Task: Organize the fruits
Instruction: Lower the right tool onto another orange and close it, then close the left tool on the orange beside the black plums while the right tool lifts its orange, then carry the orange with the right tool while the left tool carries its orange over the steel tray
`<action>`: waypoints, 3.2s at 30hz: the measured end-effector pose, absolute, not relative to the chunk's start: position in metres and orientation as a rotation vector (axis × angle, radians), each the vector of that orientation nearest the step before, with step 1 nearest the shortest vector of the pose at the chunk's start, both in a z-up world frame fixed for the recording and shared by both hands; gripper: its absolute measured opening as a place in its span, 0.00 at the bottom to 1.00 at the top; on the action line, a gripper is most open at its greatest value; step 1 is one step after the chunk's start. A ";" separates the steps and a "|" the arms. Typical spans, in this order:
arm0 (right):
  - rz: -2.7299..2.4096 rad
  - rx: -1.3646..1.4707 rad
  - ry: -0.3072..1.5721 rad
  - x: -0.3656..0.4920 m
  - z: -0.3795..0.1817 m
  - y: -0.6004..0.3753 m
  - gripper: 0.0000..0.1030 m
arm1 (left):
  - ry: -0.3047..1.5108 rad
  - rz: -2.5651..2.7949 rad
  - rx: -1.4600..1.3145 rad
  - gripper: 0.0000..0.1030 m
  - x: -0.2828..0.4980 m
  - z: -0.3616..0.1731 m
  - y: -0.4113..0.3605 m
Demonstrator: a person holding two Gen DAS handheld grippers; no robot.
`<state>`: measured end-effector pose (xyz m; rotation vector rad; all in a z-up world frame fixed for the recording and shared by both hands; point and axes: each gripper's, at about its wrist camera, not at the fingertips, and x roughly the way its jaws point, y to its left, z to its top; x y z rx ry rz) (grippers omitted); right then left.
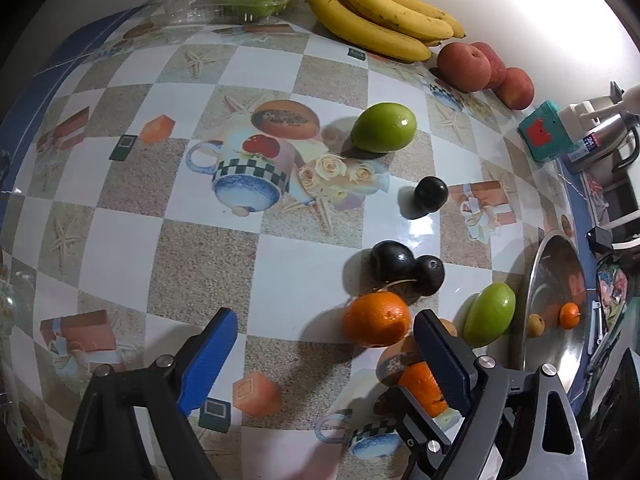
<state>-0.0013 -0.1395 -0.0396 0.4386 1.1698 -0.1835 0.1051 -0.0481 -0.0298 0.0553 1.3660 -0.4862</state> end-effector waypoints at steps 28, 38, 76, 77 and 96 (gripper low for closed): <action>-0.205 0.500 1.125 -0.014 -0.023 -0.156 0.40 | 1.370 -0.603 0.034 0.38 0.100 -0.031 -0.067; -0.213 0.512 1.111 -0.015 -0.020 -0.157 0.40 | 1.351 -0.597 0.024 0.37 0.100 -0.020 -0.063; -0.572 0.813 0.847 -0.101 0.019 -0.298 0.40 | 1.255 -0.825 0.086 0.37 0.046 0.024 -0.122; -0.581 0.822 0.841 -0.104 0.019 -0.301 0.40 | 1.251 -0.849 0.101 0.37 0.040 0.026 -0.129; -0.673 0.917 0.825 -0.139 0.009 -0.335 0.40 | 1.283 -1.002 0.257 0.37 -0.016 0.009 -0.189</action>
